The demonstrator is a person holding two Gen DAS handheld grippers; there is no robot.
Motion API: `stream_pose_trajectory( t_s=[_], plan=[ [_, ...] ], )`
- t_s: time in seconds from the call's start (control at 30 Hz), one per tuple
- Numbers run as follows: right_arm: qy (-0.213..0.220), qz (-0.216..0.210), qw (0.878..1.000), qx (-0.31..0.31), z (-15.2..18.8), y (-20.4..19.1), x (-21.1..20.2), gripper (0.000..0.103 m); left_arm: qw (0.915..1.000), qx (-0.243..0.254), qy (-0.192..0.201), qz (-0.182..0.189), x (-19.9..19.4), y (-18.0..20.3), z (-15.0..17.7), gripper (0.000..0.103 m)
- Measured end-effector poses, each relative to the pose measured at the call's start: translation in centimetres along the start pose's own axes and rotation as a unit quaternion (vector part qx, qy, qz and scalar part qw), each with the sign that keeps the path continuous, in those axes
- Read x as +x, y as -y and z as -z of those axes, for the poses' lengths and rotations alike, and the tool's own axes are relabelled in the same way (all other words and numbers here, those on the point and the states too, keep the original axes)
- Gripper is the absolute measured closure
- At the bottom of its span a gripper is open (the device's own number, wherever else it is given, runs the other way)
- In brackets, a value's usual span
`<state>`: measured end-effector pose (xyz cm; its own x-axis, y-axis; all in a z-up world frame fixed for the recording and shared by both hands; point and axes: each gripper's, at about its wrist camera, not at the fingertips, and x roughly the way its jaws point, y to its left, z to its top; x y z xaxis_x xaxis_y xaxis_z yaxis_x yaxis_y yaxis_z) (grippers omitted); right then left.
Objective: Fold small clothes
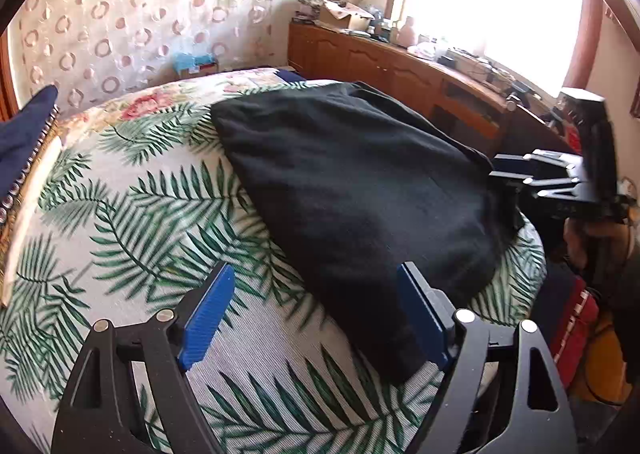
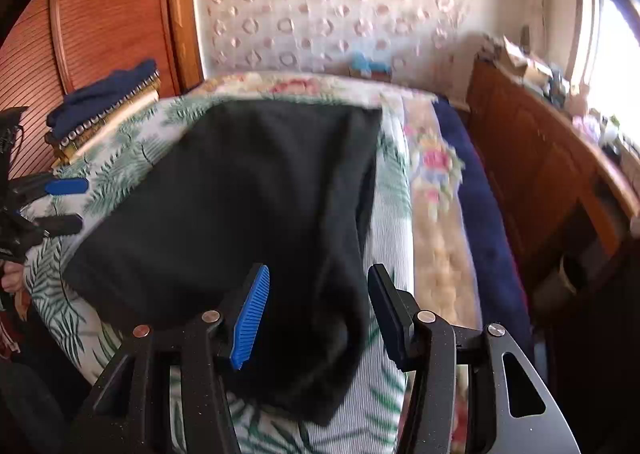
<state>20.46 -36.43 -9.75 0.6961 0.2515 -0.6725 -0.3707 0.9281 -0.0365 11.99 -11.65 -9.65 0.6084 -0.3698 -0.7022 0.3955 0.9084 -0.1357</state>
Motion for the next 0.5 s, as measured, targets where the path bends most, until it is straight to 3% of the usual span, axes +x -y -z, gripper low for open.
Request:
stream_pose_trajectory(
  t_s=[0.1, 0.17, 0.37, 0.5],
  plan=[
    [-0.015, 0.009, 1.0, 0.013, 0.5, 0.4, 0.6, 0.05, 0.9999, 0.001, -0.009, 0.012, 0.1, 0.3, 0.5, 0.038],
    [-0.023, -0.007, 0.999, 0.033, 0.8, 0.7, 0.7, 0.05, 0.9996, -0.002, -0.017, 0.022, 0.3, 0.4, 0.9, 0.045],
    [-0.02, -0.019, 0.999, 0.038, 1.0, 0.6, 1.1, 0.05, 0.9987, -0.002, -0.034, 0.038, 1.2, 1.1, 1.9, 0.053],
    [-0.041, -0.013, 0.999, 0.018, 1.4, -0.1, 0.6, 0.05, 0.9984, 0.004, -0.04, 0.04, 1.4, 1.5, 2.6, 0.056]
  ],
)
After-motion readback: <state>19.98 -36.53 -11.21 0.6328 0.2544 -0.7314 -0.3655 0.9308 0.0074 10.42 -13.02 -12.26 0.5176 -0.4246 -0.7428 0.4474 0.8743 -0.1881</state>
